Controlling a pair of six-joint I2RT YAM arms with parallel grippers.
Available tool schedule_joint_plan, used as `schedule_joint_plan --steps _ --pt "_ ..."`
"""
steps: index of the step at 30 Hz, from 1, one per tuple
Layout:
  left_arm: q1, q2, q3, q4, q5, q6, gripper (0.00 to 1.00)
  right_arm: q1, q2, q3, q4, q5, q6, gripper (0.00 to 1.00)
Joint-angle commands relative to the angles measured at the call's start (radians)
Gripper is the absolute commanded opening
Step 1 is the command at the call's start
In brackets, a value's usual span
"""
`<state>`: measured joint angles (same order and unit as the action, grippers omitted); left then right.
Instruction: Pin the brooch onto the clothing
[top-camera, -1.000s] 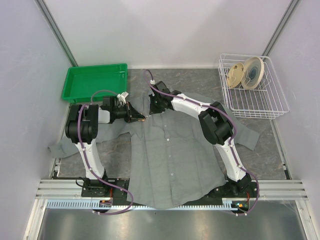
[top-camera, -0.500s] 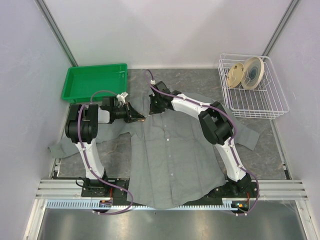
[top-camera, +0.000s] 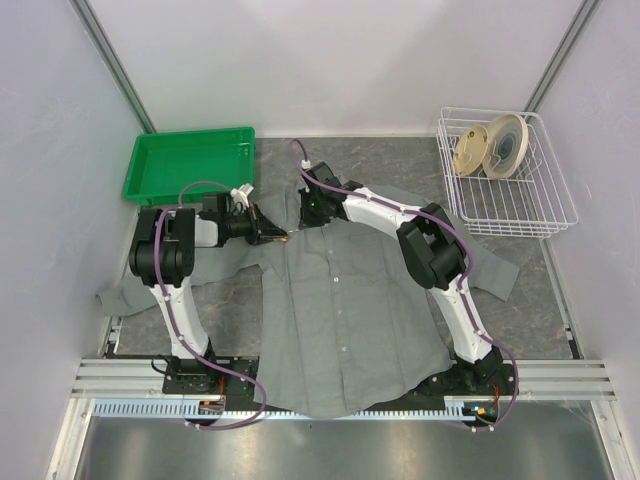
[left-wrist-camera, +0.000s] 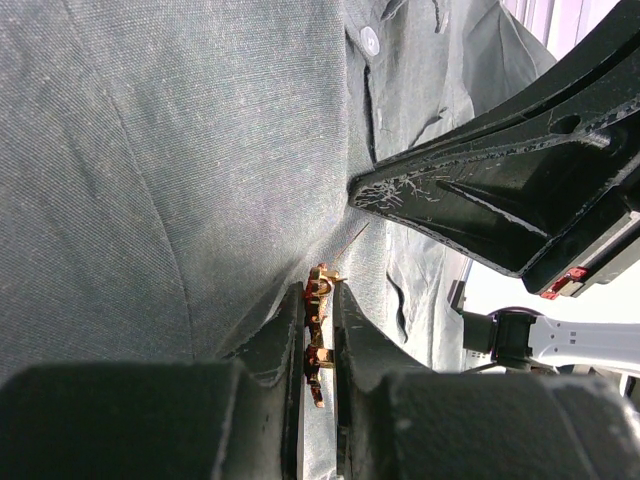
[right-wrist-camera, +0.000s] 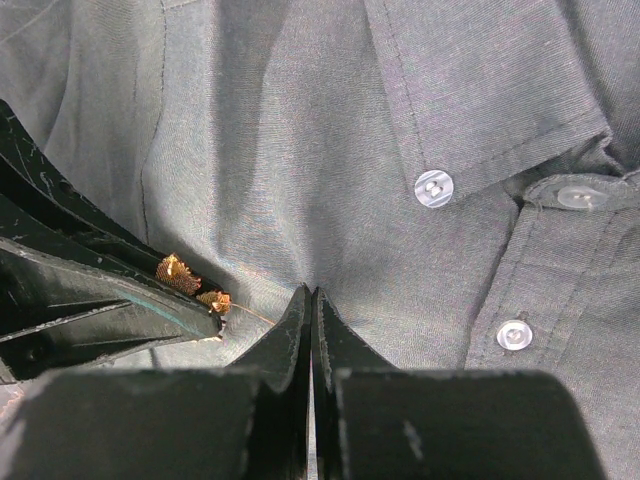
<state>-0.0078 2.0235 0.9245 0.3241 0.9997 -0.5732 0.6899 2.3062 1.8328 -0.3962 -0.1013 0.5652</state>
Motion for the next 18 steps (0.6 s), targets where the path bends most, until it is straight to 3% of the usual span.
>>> schedule_joint_plan --steps 1,18 --pt "-0.012 0.0 0.02 0.012 0.023 0.016 0.02 -0.003 -0.054 0.002 0.026 -0.006 0.013 0.0" --pt "-0.043 -0.014 0.03 -0.02 0.0 0.056 0.02 -0.001 -0.068 -0.012 0.03 0.011 0.002 0.0"
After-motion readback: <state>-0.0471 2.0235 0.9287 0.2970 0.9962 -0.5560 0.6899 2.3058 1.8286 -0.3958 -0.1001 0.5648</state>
